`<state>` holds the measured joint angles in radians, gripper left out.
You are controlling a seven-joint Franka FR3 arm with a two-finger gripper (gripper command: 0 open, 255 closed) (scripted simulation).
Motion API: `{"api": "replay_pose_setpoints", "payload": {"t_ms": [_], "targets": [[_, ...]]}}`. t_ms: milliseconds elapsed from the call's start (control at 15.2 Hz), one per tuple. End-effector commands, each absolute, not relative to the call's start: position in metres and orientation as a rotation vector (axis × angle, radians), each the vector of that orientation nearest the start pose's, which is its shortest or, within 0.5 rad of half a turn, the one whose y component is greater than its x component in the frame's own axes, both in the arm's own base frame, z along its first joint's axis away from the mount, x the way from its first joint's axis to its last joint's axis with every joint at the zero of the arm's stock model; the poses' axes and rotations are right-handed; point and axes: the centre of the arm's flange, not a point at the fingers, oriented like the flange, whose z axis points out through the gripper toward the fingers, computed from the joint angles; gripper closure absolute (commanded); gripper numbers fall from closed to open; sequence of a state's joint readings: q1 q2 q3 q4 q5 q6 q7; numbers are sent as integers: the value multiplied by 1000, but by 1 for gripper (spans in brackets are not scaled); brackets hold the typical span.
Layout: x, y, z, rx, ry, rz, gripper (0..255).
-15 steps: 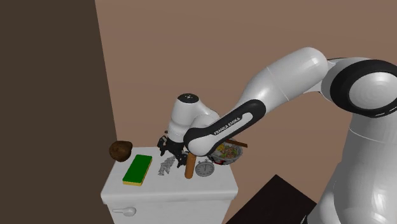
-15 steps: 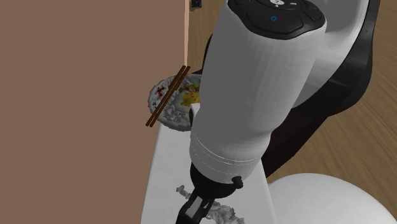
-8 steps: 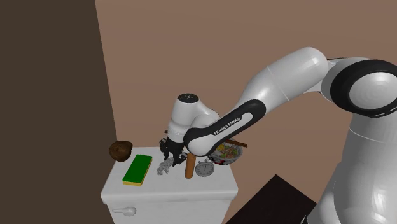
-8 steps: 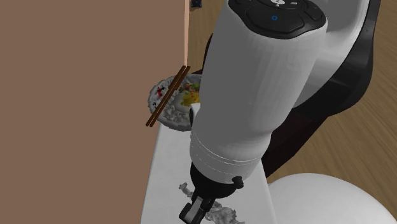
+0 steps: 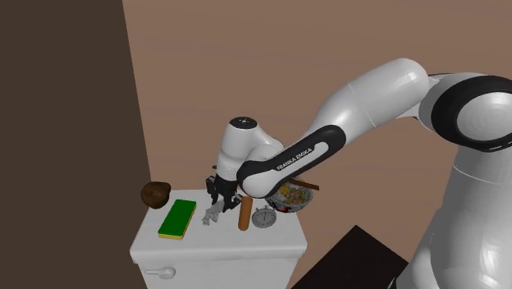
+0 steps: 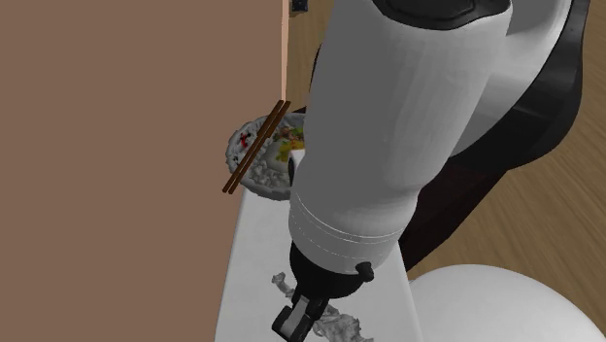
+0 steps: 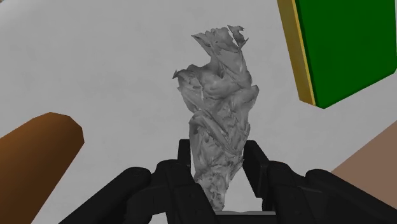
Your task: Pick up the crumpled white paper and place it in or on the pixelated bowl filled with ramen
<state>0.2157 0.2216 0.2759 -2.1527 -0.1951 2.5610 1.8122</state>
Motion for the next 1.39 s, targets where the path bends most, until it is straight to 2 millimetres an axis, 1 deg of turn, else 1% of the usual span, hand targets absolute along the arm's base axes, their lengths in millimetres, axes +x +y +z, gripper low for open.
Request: {"api": "replay_pose_setpoints", "payload": {"t_ms": [0,1320], "targets": [[513,275,330,-2475,1658,-207,255],[513,275,435,-2475,1658,-207,255]]}}
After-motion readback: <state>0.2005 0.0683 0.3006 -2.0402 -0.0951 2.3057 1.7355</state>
